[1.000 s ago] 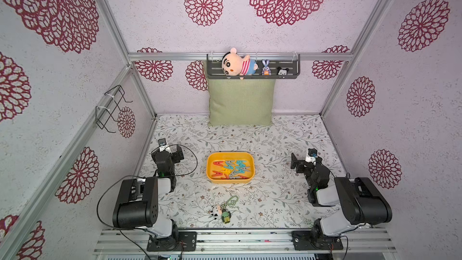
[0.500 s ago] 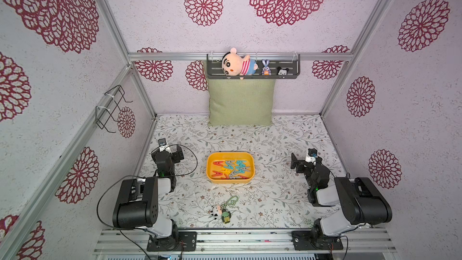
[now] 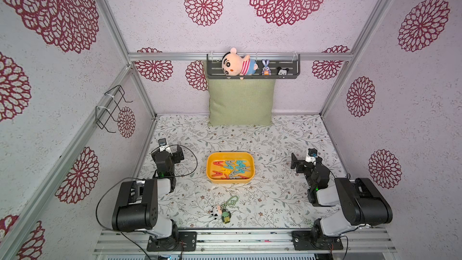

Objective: Take the clothespins out of the storage box
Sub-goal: Move the storage box to the center of the board.

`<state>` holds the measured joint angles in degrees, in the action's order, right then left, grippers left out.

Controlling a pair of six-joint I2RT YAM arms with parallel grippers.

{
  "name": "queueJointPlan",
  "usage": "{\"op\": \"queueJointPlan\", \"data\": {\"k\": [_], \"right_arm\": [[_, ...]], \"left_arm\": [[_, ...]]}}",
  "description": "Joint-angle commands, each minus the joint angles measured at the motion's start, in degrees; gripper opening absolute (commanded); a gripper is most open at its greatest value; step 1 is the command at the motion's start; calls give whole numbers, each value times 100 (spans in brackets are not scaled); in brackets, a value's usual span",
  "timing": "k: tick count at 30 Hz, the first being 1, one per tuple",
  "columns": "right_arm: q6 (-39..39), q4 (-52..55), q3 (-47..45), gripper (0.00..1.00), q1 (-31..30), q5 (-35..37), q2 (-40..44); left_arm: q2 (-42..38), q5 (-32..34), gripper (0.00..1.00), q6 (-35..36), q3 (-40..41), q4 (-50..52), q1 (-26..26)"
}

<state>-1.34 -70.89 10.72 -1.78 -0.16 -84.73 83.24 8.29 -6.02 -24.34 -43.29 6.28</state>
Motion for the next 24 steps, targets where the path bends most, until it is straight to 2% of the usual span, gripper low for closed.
{"op": "queueJointPlan", "data": {"k": [1, 3, 5, 8, 10, 13, 18, 21, 24], "right_arm": [[447, 1629, 616, 99, -120, 630, 1252], [1456, 3526, 1300, 99, -105, 1174, 1908], [2848, 4818, 1672, 99, -80, 1665, 2298], [2919, 4908, 1534, 99, 64, 781, 2847], [3201, 5292, 1688, 99, 47, 339, 3002], [3430, 6241, 2175, 99, -294, -171, 2932], [3036, 8193, 3441, 94, -2003, 861, 2437], [2690, 9046, 4175, 85, -2681, 795, 1833], [2306, 9636, 4874, 82, -3428, 817, 1206]], "left_arm": [[-1124, -430, 97, 348, -526, 1669, 23], [-1344, -441, 97, 546, -1501, 3375, 31], [-1152, -843, 97, 819, -2703, 5533, 40], [-468, -1763, 97, 1239, -4187, 8049, -3], [-100, -1979, 97, 1286, -4709, 9005, -71], [147, -2203, 97, 1356, -4861, 9603, -272], [-33, -2394, 97, 1431, -4443, 9483, -757], [-1, -2535, 97, 1297, -4292, 9279, -977], [173, -2727, 98, 1105, -4238, 9192, -1143]]}}
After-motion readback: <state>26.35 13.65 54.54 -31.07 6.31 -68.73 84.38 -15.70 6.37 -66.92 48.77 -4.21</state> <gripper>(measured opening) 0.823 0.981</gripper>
